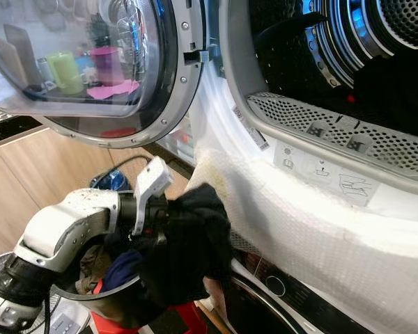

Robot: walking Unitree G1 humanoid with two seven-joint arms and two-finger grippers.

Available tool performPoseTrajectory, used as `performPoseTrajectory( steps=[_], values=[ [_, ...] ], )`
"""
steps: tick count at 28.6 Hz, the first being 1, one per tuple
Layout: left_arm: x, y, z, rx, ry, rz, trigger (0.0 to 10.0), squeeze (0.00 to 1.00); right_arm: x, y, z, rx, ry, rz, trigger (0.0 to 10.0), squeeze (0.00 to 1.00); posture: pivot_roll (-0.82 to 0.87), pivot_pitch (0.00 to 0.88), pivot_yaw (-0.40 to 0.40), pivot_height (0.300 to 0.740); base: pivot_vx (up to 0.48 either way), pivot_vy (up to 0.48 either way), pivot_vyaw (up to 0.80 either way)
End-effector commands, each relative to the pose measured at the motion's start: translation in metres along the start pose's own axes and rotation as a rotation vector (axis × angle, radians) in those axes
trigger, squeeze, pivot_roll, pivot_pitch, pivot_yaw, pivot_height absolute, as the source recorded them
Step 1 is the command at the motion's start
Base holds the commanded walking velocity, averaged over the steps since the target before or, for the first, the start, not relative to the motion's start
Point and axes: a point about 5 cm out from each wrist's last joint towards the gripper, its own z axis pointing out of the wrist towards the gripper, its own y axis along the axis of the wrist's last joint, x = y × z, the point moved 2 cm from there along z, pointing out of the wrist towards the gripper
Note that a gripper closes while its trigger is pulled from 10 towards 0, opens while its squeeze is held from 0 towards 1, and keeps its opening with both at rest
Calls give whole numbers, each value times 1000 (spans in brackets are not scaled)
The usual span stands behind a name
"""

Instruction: Clothes washing

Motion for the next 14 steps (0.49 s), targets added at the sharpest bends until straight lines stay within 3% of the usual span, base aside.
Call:
performPoseTrajectory(
  steps=[1,3,4,5,8,12,14],
  values=[
    [-2,-8,1,34,-16,19,0,0,1,12,0,-70,54,16,10000,0,159,83,87,740,0,0,0],
    [-6,-19,7,57,-50,5,0,0,-3,21,-9,-130,117,8,10000,0,156,84,83,740,0,0,0],
    [-9,-29,12,85,-66,-1,0,0,-5,33,-18,-195,190,19,10000,910,150,86,79,740,0,0,0],
    [-10,-34,15,97,-74,-7,0,0,-6,42,-24,-236,222,31,10000,1000,150,86,79,740,0,0,0],
    [-14,-43,20,118,-91,-2,0,0,-8,60,-42,-317,326,85,10000,1000,143,90,75,740,0,0,0],
    [-22,-50,36,115,-125,-15,0,0,11,78,-81,-325,613,52,10000,1000,124,93,69,740,0,0,0],
    [-24,-51,40,115,-138,-9,0,0,16,83,-90,-321,668,61,10000,1000,122,94,68,740,0,0,0]
  ],
)
